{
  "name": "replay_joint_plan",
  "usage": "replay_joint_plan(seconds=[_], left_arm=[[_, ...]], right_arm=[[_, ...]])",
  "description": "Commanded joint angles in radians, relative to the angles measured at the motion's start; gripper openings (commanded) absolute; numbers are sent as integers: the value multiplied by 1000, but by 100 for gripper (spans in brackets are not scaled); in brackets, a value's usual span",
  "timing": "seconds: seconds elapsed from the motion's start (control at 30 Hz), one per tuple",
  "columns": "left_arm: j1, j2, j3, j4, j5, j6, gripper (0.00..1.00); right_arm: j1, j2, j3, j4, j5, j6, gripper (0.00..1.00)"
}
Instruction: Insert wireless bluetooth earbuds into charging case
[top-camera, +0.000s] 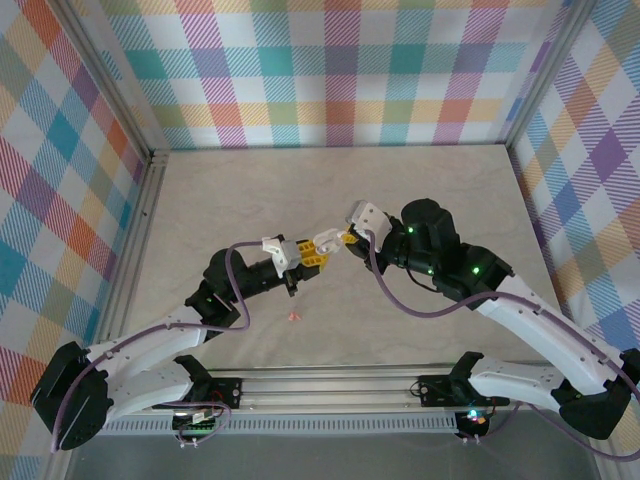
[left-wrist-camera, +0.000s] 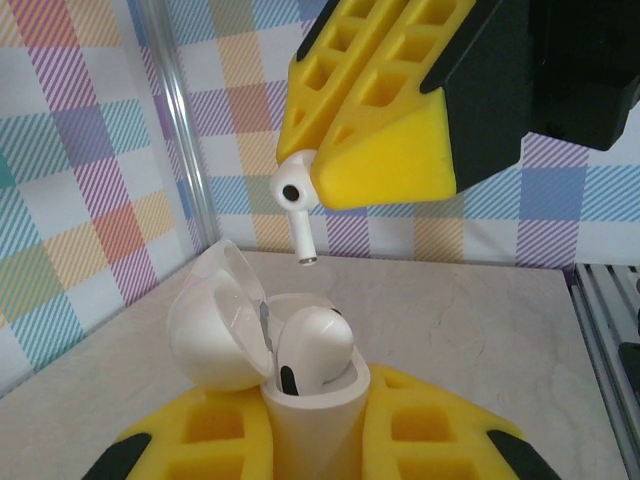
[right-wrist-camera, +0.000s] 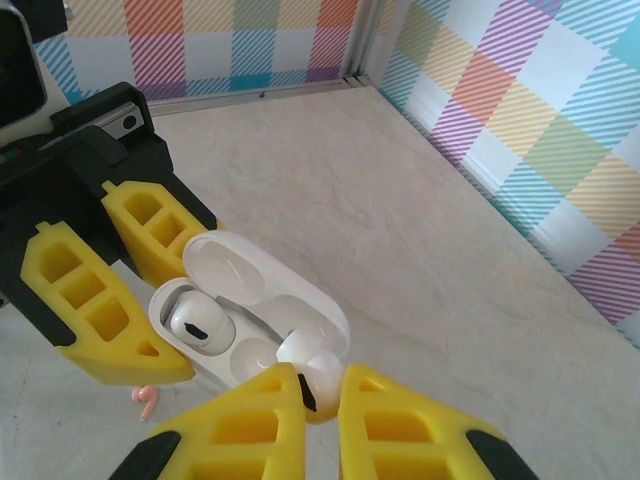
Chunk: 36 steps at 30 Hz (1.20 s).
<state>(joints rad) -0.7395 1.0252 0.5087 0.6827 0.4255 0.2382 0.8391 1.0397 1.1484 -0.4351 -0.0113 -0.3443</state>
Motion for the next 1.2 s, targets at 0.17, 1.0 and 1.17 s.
replay_joint_plan(seconds=[0.17,1.0,1.17], left_arm=[[-9,-24,28,-12,19,20,0],[-8,-33,50,46,29,-107,0],[-7,-35,50,42,21,-115,0]], right_arm=[[-2,34,-15,56,-33,-13,11],[-2,-4,-135,64,-175,-251,25],[-2,-6,-112,31,-184,-264,33]])
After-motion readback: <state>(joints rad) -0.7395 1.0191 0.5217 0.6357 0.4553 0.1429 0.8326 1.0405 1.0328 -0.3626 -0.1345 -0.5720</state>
